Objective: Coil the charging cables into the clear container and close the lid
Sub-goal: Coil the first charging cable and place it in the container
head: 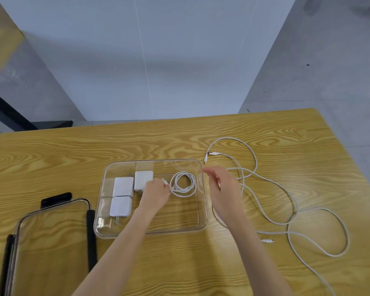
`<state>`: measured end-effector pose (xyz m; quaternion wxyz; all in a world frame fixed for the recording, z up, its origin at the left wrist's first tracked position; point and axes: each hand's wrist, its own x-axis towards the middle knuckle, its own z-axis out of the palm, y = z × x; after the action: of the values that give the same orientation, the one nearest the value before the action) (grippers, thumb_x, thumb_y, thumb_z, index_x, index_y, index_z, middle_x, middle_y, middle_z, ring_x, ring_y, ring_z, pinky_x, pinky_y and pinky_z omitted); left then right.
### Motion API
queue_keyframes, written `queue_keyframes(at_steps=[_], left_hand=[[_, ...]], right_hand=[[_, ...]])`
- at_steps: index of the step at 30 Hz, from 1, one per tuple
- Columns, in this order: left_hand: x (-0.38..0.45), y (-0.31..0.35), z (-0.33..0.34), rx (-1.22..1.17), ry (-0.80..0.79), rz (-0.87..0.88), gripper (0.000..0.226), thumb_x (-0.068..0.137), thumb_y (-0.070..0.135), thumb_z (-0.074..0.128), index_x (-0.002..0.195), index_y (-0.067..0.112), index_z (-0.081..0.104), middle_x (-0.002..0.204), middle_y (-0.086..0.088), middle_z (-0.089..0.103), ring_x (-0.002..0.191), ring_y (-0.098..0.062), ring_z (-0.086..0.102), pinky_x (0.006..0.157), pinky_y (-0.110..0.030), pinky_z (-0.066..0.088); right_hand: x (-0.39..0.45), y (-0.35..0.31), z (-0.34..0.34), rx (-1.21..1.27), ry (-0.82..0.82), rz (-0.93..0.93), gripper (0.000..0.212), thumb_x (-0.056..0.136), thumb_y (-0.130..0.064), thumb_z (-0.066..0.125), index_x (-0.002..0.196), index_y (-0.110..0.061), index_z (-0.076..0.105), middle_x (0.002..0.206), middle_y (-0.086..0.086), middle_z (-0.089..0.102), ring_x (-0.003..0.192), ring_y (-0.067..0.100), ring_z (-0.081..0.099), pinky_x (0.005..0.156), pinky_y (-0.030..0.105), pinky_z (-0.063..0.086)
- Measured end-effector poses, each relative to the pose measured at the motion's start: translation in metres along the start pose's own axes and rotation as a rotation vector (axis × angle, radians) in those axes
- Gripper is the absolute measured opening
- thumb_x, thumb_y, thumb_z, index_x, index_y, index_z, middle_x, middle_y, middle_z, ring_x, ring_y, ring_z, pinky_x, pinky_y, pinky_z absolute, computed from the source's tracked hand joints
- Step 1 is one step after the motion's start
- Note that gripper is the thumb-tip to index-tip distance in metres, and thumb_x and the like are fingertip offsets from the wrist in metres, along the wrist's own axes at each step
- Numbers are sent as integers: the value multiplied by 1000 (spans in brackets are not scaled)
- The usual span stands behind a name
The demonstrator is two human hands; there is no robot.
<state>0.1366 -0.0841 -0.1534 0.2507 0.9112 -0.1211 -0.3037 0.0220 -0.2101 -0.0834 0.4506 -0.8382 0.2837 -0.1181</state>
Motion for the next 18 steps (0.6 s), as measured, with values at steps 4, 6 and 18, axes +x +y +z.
queue_keyframes(at_steps=[4,6,18], left_hand=[[0,-2,1,-4,-2,-6,34,93,14,41,90,-9,65,96,-22,67,91,-31,63,82,-40,51],[-1,-3,0,-13,5,-15,32,93,13,41,90,-8,65,95,-21,68,85,-29,62,74,-36,51],[-9,-6,-1,-7,3,-25,30,92,12,42,76,-2,63,88,-19,69,58,-18,52,58,-27,43]], right_hand=[[-5,3,0,-14,-21,24,26,96,-9,43,111,-12,64,105,-4,64,80,-2,54,71,-1,37],[-7,2,2,-8,-25,23,26,96,-9,44,111,-13,64,104,-5,64,85,-1,54,73,-1,37],[-10,2,2,30,-6,53,25,95,-8,45,108,-13,66,97,-5,65,74,9,57,66,5,40]])
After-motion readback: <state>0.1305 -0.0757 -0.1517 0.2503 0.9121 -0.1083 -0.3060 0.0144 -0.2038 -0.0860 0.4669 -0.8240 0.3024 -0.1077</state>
